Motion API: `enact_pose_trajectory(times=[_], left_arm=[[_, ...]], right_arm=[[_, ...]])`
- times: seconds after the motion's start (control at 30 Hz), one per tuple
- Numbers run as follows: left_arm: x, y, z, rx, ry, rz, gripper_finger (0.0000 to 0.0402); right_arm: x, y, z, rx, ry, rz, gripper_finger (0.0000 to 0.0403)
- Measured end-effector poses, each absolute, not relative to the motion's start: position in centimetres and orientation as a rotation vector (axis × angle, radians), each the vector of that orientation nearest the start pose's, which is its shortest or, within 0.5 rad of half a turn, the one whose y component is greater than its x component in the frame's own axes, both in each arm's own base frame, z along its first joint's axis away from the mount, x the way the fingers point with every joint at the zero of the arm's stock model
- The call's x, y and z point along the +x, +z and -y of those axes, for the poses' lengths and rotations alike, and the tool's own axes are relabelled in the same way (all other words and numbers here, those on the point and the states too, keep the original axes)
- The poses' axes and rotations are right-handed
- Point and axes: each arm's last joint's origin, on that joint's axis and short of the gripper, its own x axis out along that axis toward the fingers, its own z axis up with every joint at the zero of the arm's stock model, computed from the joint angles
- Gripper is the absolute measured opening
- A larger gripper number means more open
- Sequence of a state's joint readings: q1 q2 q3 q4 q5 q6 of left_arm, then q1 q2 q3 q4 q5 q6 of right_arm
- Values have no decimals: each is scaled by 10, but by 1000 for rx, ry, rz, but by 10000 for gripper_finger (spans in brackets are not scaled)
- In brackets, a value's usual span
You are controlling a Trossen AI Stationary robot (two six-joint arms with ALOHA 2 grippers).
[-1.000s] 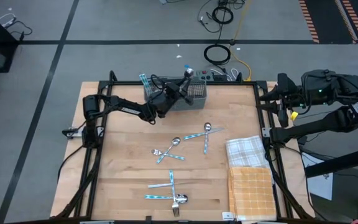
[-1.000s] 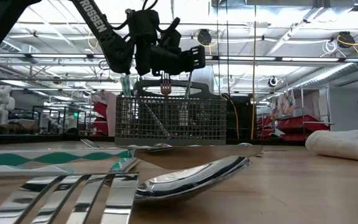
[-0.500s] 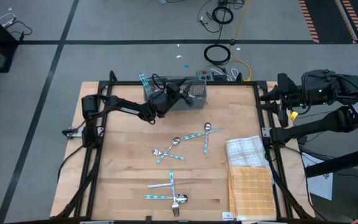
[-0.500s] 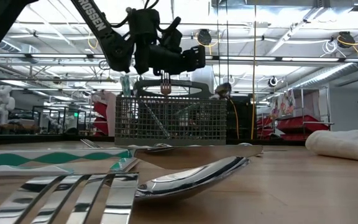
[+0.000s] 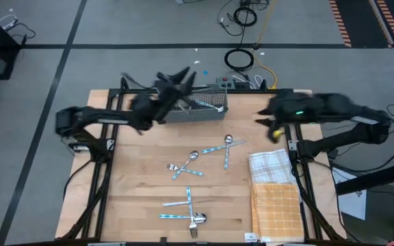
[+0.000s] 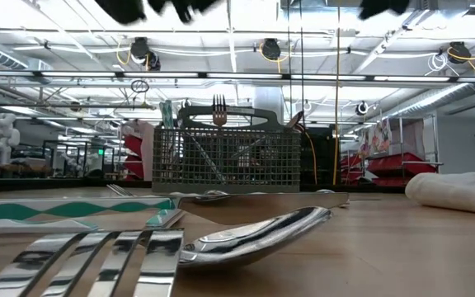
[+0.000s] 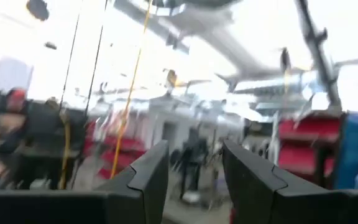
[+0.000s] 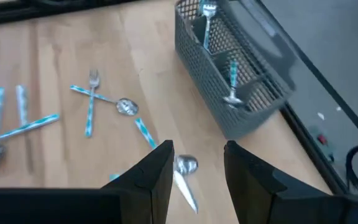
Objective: Sort silverware
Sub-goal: Put the spoon into the middle right section of the utensil holder
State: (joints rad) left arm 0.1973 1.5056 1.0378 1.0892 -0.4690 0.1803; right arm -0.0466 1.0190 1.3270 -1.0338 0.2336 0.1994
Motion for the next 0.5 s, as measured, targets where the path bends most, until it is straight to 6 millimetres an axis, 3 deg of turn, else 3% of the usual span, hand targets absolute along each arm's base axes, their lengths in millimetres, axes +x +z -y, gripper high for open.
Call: enact_pose_trajectory(times=[0.13,0.23,0.5], left_arm=[[273,408,-53,73,655,617,155],[243,428,-40,67,620,590,155],[190,448,-19,54,540,513,155]], right_arm=[[207,359,20,93,-310,-687,132],[226,335,29,79,-339,-743,132],[250,303,63,89,-441,-873,132]])
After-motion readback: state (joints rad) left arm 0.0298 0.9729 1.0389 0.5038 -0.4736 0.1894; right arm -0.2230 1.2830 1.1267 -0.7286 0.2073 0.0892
